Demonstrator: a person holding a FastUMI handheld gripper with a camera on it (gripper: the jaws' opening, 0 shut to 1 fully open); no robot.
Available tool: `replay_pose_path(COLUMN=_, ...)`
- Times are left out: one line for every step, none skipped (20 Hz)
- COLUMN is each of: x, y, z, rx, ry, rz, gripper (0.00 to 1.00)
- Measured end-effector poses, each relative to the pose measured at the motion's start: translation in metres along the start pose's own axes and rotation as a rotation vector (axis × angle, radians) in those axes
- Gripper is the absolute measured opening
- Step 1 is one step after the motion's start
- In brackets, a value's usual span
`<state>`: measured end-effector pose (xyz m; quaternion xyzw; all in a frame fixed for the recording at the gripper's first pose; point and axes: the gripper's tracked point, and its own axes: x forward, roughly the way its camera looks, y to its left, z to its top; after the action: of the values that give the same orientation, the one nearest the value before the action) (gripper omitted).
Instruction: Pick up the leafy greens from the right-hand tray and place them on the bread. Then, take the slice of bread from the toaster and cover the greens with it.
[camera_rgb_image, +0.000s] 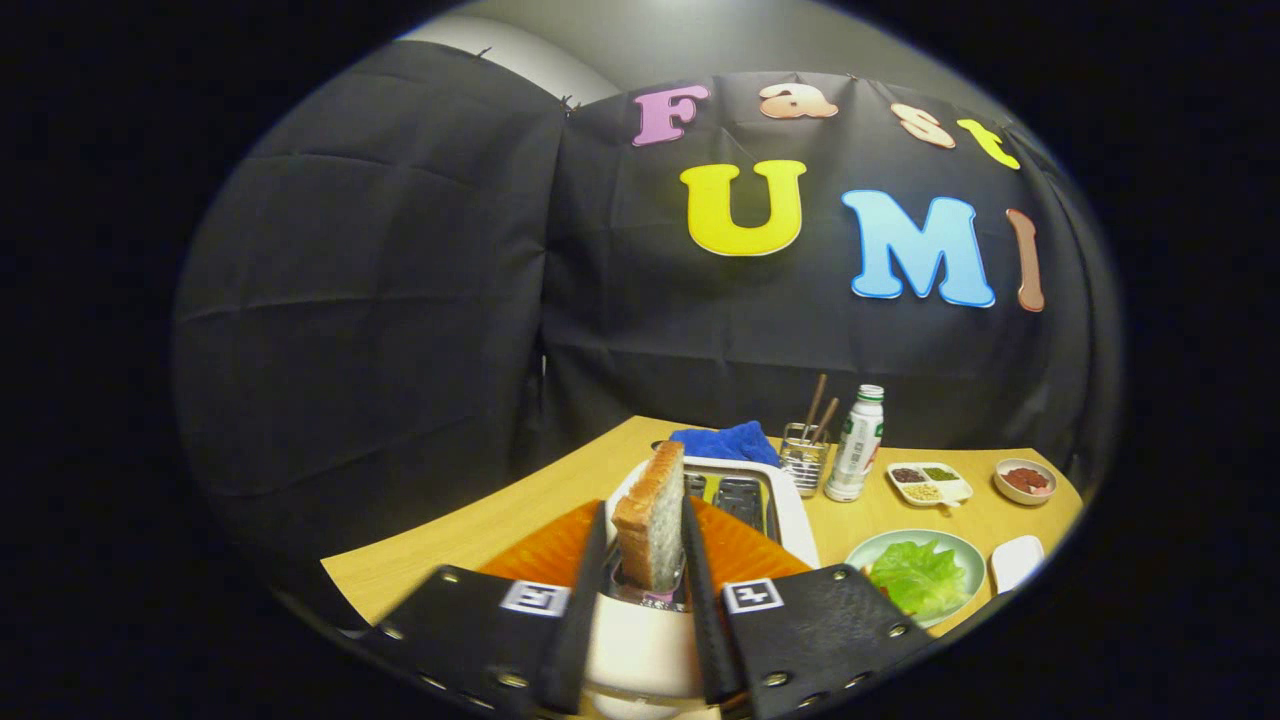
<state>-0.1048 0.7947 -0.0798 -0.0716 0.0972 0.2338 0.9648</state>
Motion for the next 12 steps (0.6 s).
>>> replay_pose_path(x=0.0, y=-0.001, z=0.003, rx=-0.001, ry=0.004, rz=0.009, gripper=0.19)
replay_pose_path(x=0.003, y=-0.013, z=0.001, rx=-0.009, ry=0.017, rz=-0.016, gripper=0.19)
replay_pose_path(x=0.003, y=-0.012, z=0.004, rx=-0.01, ry=0.022, rz=-0.008, gripper=0.08)
replay_pose_path(x=0.003, y=-0.009, z=0.005, rx=-0.005, ry=0.029, rz=-0.001, gripper=0.08)
replay_pose_path(x=0.0, y=-0.007, z=0.011, rx=0.012, ry=0.023, rz=0.009, gripper=0.08)
replay_pose_path(x=-0.002, y=-0.008, z=0.018, rx=0.015, ry=0.013, rz=0.017, gripper=0.08)
replay_pose_path(x=-0.003, y=-0.01, z=0.027, rx=0.015, ry=-0.006, rz=0.024, gripper=0.08)
replay_pose_path(x=-0.005, y=-0.011, z=0.034, rx=0.009, ry=-0.019, rz=0.029, gripper=0.08)
replay_pose_path(x=-0.01, y=-0.012, z=0.04, rx=0.01, ry=-0.024, rz=0.039, gripper=0.08)
replay_pose_path(x=-0.014, y=-0.01, z=0.045, rx=0.026, ry=-0.026, rz=0.063, gripper=0.08)
replay_pose_path(x=-0.015, y=-0.01, z=0.049, rx=0.039, ry=-0.026, rz=0.08, gripper=0.08)
replay_pose_path(x=-0.02, y=-0.013, z=0.057, rx=0.046, ry=-0.038, rz=0.089, gripper=0.08)
